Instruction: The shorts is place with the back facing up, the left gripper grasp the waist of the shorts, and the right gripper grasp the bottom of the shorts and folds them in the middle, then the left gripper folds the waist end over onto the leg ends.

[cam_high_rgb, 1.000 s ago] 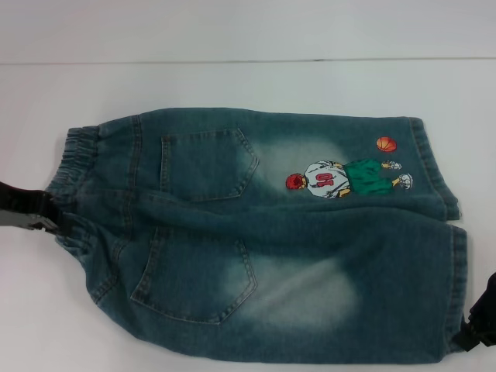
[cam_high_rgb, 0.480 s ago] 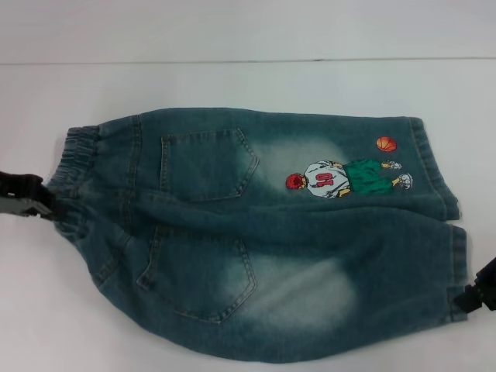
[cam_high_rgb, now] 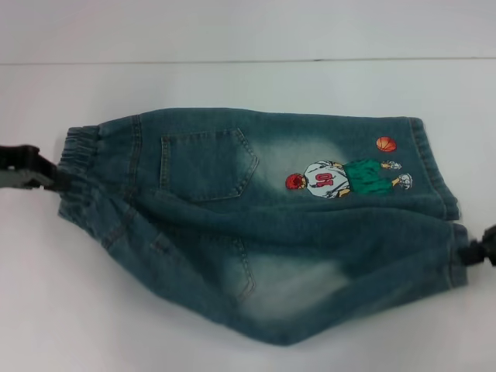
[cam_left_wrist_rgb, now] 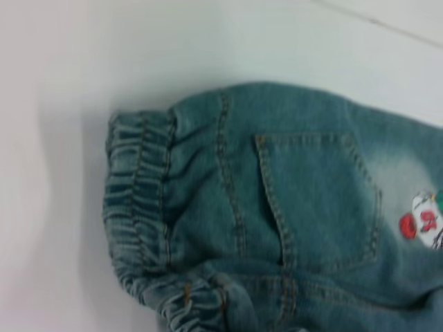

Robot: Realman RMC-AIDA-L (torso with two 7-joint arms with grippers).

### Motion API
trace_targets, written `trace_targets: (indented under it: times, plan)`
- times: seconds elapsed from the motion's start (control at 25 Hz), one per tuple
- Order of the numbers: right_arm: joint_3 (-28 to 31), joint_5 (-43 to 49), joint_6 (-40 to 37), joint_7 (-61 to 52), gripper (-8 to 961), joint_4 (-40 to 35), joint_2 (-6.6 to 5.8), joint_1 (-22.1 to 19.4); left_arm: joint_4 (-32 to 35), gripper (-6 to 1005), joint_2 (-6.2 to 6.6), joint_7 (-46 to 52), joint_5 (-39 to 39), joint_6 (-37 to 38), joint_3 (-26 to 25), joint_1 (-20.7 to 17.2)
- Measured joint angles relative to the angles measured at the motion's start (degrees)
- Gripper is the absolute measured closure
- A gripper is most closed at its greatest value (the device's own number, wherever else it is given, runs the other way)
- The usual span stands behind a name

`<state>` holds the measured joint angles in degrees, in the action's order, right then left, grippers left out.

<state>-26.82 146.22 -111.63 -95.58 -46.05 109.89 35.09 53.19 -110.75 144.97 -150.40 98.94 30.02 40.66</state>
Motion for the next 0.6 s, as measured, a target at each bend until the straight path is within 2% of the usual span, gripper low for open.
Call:
trace_targets:
  times: [0.28,0.6]
  plan:
    - [8.6,-4.6,4.8,-1.2,943,0.5,-1.19,-1.5,0.0,937,0.38,0.0,2.2,-2.3,-5.6,-0.3]
    - [9.7,-13.0,12.3,0.1,943,7.4,-1.73,-2.2,-0.7,937,-0.32,0.3,5.3,-6.8,-7.4,-1.4]
